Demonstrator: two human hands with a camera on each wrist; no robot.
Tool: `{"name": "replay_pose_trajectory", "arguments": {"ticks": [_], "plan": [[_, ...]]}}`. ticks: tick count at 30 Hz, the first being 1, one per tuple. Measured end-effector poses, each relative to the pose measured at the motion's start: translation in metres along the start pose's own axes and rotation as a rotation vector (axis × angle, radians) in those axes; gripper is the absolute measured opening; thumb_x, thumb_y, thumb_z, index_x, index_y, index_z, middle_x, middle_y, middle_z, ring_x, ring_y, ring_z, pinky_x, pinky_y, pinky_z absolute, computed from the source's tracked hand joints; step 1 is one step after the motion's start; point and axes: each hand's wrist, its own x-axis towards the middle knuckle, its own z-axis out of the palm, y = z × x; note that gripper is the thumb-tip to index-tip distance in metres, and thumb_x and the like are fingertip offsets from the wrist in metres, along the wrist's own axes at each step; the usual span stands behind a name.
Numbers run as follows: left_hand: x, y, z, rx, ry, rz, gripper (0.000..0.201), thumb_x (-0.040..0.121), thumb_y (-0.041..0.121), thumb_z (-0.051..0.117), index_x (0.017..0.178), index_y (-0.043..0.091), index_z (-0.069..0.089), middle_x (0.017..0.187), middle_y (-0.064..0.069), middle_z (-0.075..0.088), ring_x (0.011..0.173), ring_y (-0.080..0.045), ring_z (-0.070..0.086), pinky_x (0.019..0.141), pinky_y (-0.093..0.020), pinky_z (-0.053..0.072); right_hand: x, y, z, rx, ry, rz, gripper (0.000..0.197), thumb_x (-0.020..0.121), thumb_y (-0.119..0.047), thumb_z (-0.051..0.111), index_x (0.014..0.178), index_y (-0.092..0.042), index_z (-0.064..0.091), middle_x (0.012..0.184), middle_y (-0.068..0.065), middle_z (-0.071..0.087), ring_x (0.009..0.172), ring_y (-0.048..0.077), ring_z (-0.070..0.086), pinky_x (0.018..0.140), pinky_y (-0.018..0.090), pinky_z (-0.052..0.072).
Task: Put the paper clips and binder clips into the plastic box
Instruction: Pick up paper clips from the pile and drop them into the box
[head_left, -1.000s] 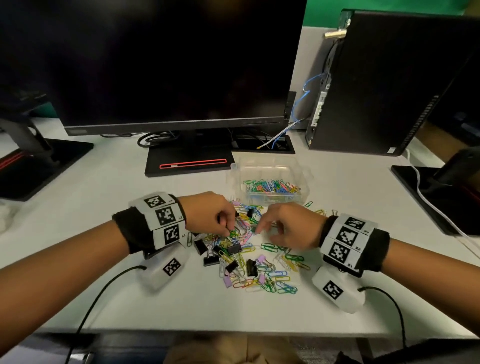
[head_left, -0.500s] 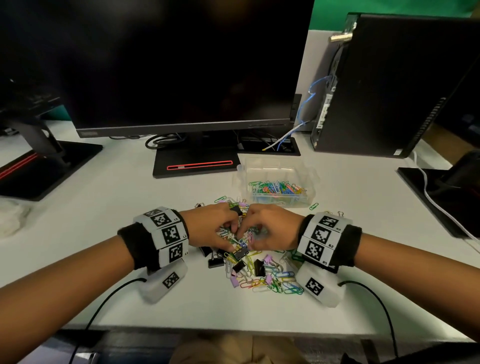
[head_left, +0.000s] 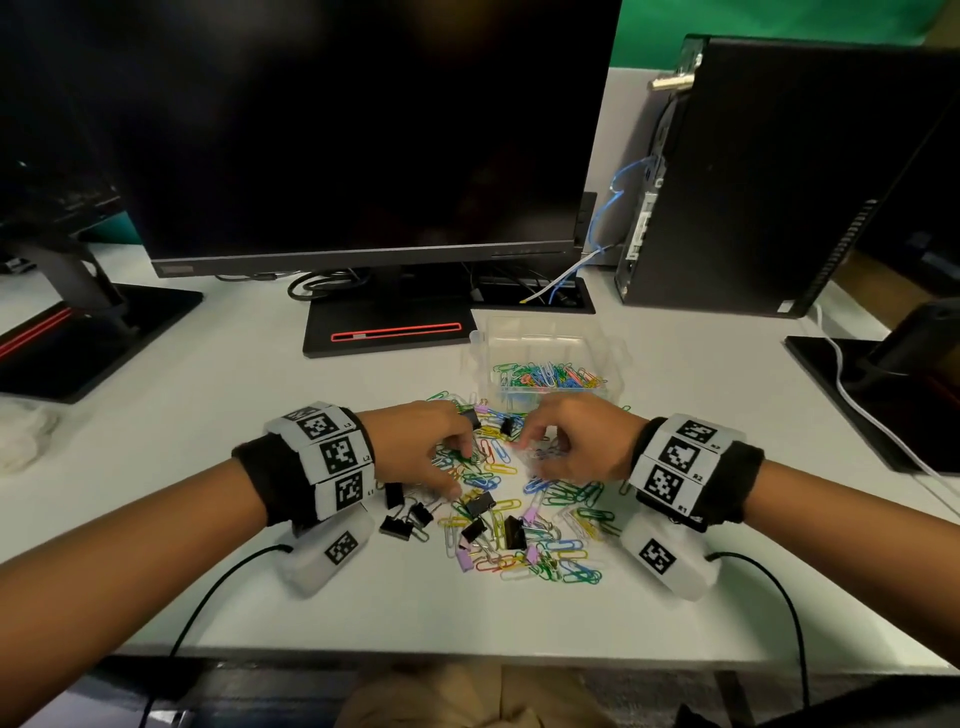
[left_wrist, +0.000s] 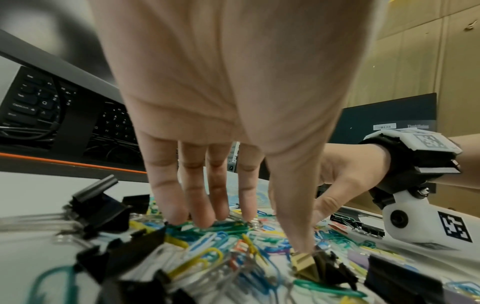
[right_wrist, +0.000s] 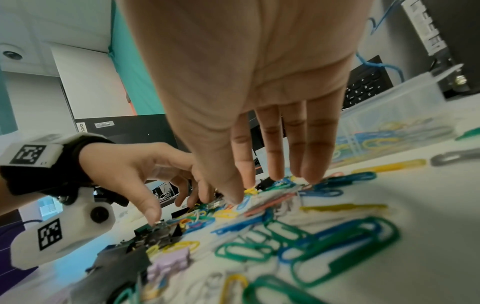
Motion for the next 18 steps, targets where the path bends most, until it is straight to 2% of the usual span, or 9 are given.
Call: {"name": "replay_pose_trajectory", "arguments": {"ticks": [2, 4, 5, 8, 9, 11, 13, 15, 18], "plan": [[0.004, 0.005, 0.001, 0.035, 0.019, 0.017, 0.041, 0.086, 0.034, 0.063, 0.123, 0.020, 0.053, 0.114, 0.001, 0.049, 0.083, -0.007, 0.041, 0.067, -0.014, 0.033, 0.002, 0.000, 0.002, -0.033, -0.028, 0.006, 0.039, 0.079, -0.028, 0.070, 0.116, -0.022, 0.061, 0.109, 0.004, 0.057, 0.075, 0.007, 0.042, 0.074, 0.021, 0.035], [0.006, 0.009, 0.002, 0.067, 0.021, 0.024, 0.040, 0.089, 0.028, 0.060, 0.127, 0.021, 0.051, 0.123, -0.002, 0.049, 0.084, -0.007, 0.040, 0.074, -0.014, 0.031, 0.002, 0.000, 0.005, -0.040, -0.052, -0.002, 0.041, 0.079, -0.029, 0.069, 0.118, -0.022, 0.060, 0.112, 0.004, 0.055, 0.080, 0.009, 0.042, 0.074, 0.021, 0.034], [0.007, 0.011, 0.003, 0.078, 0.022, 0.028, 0.041, 0.089, 0.027, 0.059, 0.129, 0.022, 0.050, 0.125, -0.002, 0.048, 0.084, -0.006, 0.039, 0.074, -0.013, 0.030, 0.001, 0.000, 0.006, -0.032, -0.053, -0.018, 0.038, 0.079, -0.028, 0.069, 0.116, -0.022, 0.062, 0.111, 0.004, 0.056, 0.079, 0.008, 0.042, 0.073, 0.020, 0.034], [0.010, 0.017, 0.003, 0.099, 0.002, 0.039, 0.051, 0.088, 0.026, 0.060, 0.136, 0.024, 0.045, 0.127, -0.003, 0.046, 0.084, -0.005, 0.035, 0.070, -0.011, 0.025, -0.003, 0.001, 0.006, 0.009, -0.056, -0.057, 0.023, 0.079, -0.020, 0.068, 0.103, -0.019, 0.069, 0.093, -0.004, 0.056, 0.067, -0.003, 0.042, 0.069, 0.017, 0.033], [0.011, 0.018, 0.003, 0.106, -0.009, 0.041, 0.055, 0.088, 0.026, 0.061, 0.139, 0.024, 0.042, 0.128, -0.004, 0.044, 0.085, -0.006, 0.035, 0.071, -0.011, 0.025, -0.005, 0.003, 0.005, 0.020, -0.067, -0.056, 0.021, 0.079, -0.019, 0.068, 0.100, -0.019, 0.070, 0.087, -0.008, 0.054, 0.067, -0.002, 0.044, 0.069, 0.018, 0.034], [0.013, 0.022, 0.003, 0.116, -0.025, 0.034, 0.061, 0.088, 0.027, 0.061, 0.143, 0.024, 0.035, 0.131, -0.005, 0.041, 0.089, -0.008, 0.038, 0.077, -0.014, 0.027, -0.010, 0.007, 0.001, 0.037, -0.084, -0.025, 0.020, 0.079, -0.020, 0.070, 0.099, -0.020, 0.071, 0.085, -0.010, 0.055, 0.074, 0.007, 0.053, 0.072, 0.021, 0.041], [0.014, 0.024, 0.003, 0.117, -0.020, 0.024, 0.061, 0.088, 0.027, 0.060, 0.143, 0.024, 0.033, 0.133, -0.005, 0.039, 0.096, -0.011, 0.043, 0.081, -0.018, 0.030, -0.015, 0.014, -0.004, 0.052, -0.068, 0.020, 0.026, 0.077, -0.025, 0.073, 0.103, -0.022, 0.069, 0.093, -0.009, 0.058, 0.083, 0.011, 0.056, 0.078, 0.024, 0.047], [0.014, 0.026, 0.001, 0.090, 0.007, 0.027, 0.057, 0.090, 0.026, 0.058, 0.141, 0.023, 0.035, 0.133, -0.006, 0.040, 0.101, -0.014, 0.046, 0.084, -0.019, 0.033, -0.023, 0.023, -0.010, 0.057, -0.048, 0.061, 0.039, 0.073, -0.032, 0.076, 0.110, -0.026, 0.065, 0.102, -0.009, 0.056, 0.089, 0.012, 0.055, 0.081, 0.024, 0.048], [0.013, 0.031, -0.003, 0.031, 0.051, 0.057, 0.050, 0.091, 0.026, 0.056, 0.138, 0.021, 0.040, 0.128, -0.004, 0.046, 0.092, -0.012, 0.044, 0.084, -0.018, 0.035, -0.038, 0.037, -0.015, 0.057, -0.073, 0.121, 0.066, 0.062, -0.038, 0.082, 0.122, -0.032, 0.055, 0.117, -0.006, 0.050, 0.090, 0.011, 0.051, 0.072, 0.011, 0.042]]}}
